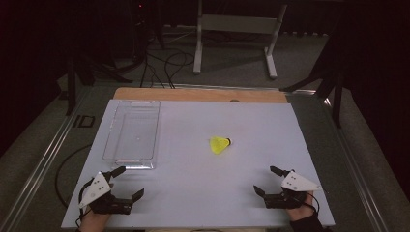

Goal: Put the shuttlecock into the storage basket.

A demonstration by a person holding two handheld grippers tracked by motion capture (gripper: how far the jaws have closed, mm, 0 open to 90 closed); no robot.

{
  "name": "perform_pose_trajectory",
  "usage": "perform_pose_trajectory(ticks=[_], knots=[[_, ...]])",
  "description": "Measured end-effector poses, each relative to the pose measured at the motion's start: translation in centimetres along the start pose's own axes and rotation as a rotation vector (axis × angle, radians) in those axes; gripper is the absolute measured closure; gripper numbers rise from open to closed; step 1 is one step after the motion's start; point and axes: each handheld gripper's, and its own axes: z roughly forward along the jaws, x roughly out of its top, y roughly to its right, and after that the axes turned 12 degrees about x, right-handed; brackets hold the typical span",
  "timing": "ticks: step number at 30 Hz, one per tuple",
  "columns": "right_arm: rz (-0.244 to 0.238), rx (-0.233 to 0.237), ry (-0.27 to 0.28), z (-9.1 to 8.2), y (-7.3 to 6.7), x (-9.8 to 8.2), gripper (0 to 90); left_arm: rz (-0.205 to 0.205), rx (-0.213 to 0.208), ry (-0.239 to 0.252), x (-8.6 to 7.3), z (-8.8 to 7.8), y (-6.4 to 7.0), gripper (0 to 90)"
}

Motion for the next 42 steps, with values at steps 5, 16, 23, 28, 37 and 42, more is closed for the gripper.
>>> perform_pose_trajectory(ticks=[5,16,23,28,37,42], knots=[[0.007,0.0,0.005,-0.1,0.1,0.0,9.3,0.005,0.0,-0.006,0.0,0.0,0.0,0.2],[0.018,0.009,0.007,0.0,0.4,-0.1,9.3,-0.016,-0.004,-0.016,0.0,0.1,-0.2,0.2],[0.026,-0.008,0.009,-0.1,0.4,-0.1,9.3,-0.021,-0.042,-0.013,1.6,0.0,0.1,0.2],[0.039,-0.006,0.009,-0.1,0.5,-0.1,9.3,-0.001,-0.074,-0.028,2.9,-0.3,0.0,0.2],[0.037,-0.005,0.015,-0.1,0.5,-0.1,9.3,0.014,-0.125,-0.04,5.5,-0.8,-0.7,0.2],[0.037,0.001,0.017,0.0,0.5,-0.1,9.3,0.06,-0.162,-0.053,7.1,-0.3,-0.6,0.2]])
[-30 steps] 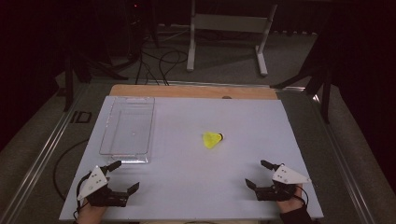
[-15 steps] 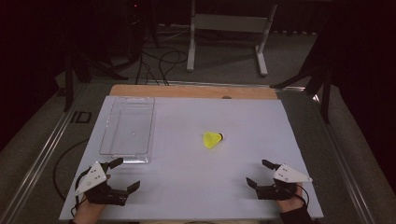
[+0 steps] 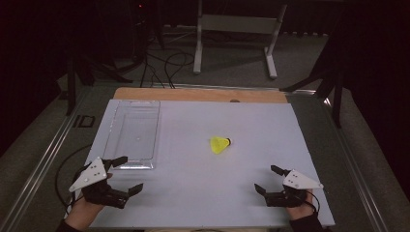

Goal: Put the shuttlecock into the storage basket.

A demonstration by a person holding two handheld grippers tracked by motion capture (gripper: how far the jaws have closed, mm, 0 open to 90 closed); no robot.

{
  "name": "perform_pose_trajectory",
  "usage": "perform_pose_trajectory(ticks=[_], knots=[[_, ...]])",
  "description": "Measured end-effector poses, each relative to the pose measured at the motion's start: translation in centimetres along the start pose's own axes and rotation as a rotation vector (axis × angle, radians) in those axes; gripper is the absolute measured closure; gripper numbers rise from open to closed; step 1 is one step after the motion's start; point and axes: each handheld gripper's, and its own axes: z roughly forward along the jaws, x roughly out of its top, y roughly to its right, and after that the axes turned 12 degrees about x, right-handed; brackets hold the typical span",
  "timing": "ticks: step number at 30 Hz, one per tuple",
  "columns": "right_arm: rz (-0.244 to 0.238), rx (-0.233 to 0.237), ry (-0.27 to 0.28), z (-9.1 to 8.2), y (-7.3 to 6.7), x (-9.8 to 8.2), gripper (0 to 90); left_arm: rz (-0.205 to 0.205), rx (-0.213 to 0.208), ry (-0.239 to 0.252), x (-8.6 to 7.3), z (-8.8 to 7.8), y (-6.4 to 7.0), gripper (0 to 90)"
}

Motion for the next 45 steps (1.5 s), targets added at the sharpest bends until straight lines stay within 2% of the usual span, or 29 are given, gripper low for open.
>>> perform_pose_trajectory(ticks=[5,15,19,21,27,31,34,39,45], knots=[[-0.004,0.002,0.0,0.0,-0.1,0.1,9.3,0.055,-0.042,-0.032,1.3,1.2,0.3,0.2],[-0.002,0.01,-0.002,0.0,-0.1,0.1,9.3,0.128,-0.109,-0.119,3.4,3.5,0.7,0.2],[0.001,0.009,-0.003,0.0,-0.1,0.1,9.3,0.134,-0.136,-0.151,4.2,4.5,0.7,0.2],[0.001,0.01,-0.004,0.0,-0.1,0.0,9.3,0.154,-0.129,-0.171,4.5,4.9,0.7,0.2],[0.001,0.011,-0.004,0.0,-0.1,0.0,9.3,0.178,-0.155,-0.215,5.3,6.3,0.9,0.2],[0.002,0.012,-0.005,0.0,-0.1,0.0,9.3,0.173,-0.194,-0.253,5.8,7.3,1.2,0.2],[0.001,0.017,-0.006,0.1,-0.1,0.0,9.3,0.178,-0.205,-0.286,6.2,8.2,1.4,0.2],[0.008,0.02,-0.008,0.1,-0.1,0.0,9.3,0.179,-0.219,-0.309,6.9,9.2,1.7,0.2],[0.007,0.026,-0.011,0.1,-0.1,0.0,9.3,0.217,-0.235,-0.352,7.5,10.8,2.6,0.2]])
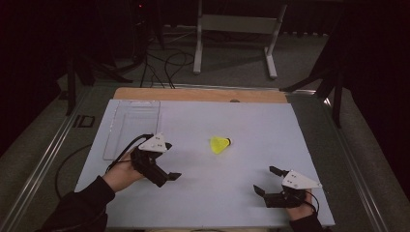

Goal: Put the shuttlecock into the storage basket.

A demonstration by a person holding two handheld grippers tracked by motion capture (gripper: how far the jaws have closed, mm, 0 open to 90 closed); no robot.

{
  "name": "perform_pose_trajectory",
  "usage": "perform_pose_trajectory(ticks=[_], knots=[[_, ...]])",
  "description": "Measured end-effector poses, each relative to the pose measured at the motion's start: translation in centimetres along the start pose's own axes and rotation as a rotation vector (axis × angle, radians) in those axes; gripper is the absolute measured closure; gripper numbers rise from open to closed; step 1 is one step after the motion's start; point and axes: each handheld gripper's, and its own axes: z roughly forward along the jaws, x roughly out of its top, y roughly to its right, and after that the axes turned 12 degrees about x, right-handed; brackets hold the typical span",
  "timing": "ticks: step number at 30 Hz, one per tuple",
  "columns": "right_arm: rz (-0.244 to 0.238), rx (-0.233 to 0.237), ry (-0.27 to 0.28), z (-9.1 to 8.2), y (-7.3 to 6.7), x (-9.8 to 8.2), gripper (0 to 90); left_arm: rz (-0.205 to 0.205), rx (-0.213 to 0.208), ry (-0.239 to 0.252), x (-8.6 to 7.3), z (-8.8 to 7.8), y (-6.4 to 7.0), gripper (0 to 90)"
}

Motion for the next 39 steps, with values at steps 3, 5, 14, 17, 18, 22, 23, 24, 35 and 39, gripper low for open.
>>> perform_pose_trajectory(ticks=[3,5,14,17,18,22,23,24,35,39], knots=[[-0.001,0.001,-0.002,0.0,0.0,0.0,9.3,0.005,-0.004,-0.022,0.5,0.7,0.0,0.2],[-0.001,0.0,-0.002,0.0,0.0,0.0,9.4,-0.002,-0.016,-0.045,0.7,1.2,-0.1,0.3],[-0.002,-0.003,-0.004,0.0,0.0,-0.1,9.3,-0.032,-0.034,-0.162,1.5,3.7,0.0,1.1],[-0.001,-0.003,-0.005,0.0,0.0,-0.1,9.3,-0.017,-0.04,-0.175,2.0,4.3,0.1,1.2],[-0.001,-0.003,-0.005,0.0,0.0,-0.1,9.3,-0.019,-0.039,-0.184,2.1,4.5,0.2,1.2],[0.004,-0.001,-0.006,0.0,0.0,-0.1,9.3,-0.043,-0.026,-0.219,2.7,5.4,0.4,1.0],[0.004,-0.001,-0.006,0.0,0.0,-0.1,9.3,-0.051,-0.029,-0.225,2.9,5.6,0.4,1.0],[0.002,-0.001,-0.005,0.0,0.0,-0.1,9.3,-0.053,-0.028,-0.223,3.0,5.8,0.5,1.1],[0.006,0.006,-0.006,0.1,0.0,-0.1,9.4,-0.116,-0.04,-0.237,4.5,8.1,0.9,1.1],[0.005,0.006,-0.005,0.1,0.0,-0.1,9.4,-0.14,-0.057,-0.238,5.3,9.0,1.0,1.1]])
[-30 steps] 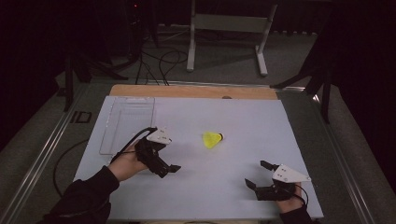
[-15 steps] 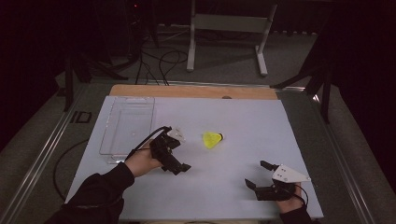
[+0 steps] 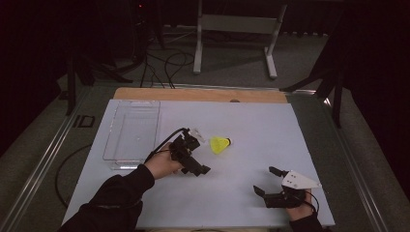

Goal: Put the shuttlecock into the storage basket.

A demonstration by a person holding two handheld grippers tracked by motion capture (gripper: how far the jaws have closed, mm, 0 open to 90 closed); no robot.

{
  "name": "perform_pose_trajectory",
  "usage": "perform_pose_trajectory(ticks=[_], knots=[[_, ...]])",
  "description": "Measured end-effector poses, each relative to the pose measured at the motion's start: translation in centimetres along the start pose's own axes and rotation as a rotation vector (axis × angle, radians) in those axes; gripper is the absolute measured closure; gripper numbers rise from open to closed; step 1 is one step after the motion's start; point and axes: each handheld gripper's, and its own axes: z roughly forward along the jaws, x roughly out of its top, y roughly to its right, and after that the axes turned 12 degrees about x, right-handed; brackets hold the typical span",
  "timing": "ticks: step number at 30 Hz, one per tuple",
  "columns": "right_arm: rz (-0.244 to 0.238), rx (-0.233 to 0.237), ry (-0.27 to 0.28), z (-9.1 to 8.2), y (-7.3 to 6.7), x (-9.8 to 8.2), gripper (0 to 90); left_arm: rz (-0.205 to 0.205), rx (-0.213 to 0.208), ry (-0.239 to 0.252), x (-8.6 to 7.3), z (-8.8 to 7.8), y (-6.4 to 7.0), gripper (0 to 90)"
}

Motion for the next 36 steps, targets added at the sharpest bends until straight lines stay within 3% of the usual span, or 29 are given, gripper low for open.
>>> perform_pose_trajectory(ticks=[2,9,12,19,23,30,36], knots=[[0.001,0.002,0.0,0.0,0.0,0.0,9.3,0.012,0.015,0.006,0.4,0.3,0.2,1.1],[0.002,0.006,0.003,0.0,0.0,0.0,9.3,0.015,0.001,0.001,1.7,1.6,0.6,1.1],[0.002,0.007,0.003,0.0,0.0,0.0,9.4,0.021,0.02,-0.012,2.0,2.2,0.6,1.1],[-0.002,0.015,-0.003,0.1,0.0,-0.1,9.4,0.006,0.025,0.002,2.7,3.6,-0.1,1.6],[0.0,0.016,-0.001,0.1,0.0,-0.1,9.4,-0.013,0.04,0.028,3.1,4.2,-0.4,8.9],[0.002,0.022,0.0,0.0,0.0,-0.1,9.4,-0.01,0.026,0.008,3.3,5.6,-0.9,22.5],[0.006,0.024,0.001,0.0,0.0,-0.1,9.4,-0.034,0.045,-0.01,3.5,7.2,-0.9,29.1]])
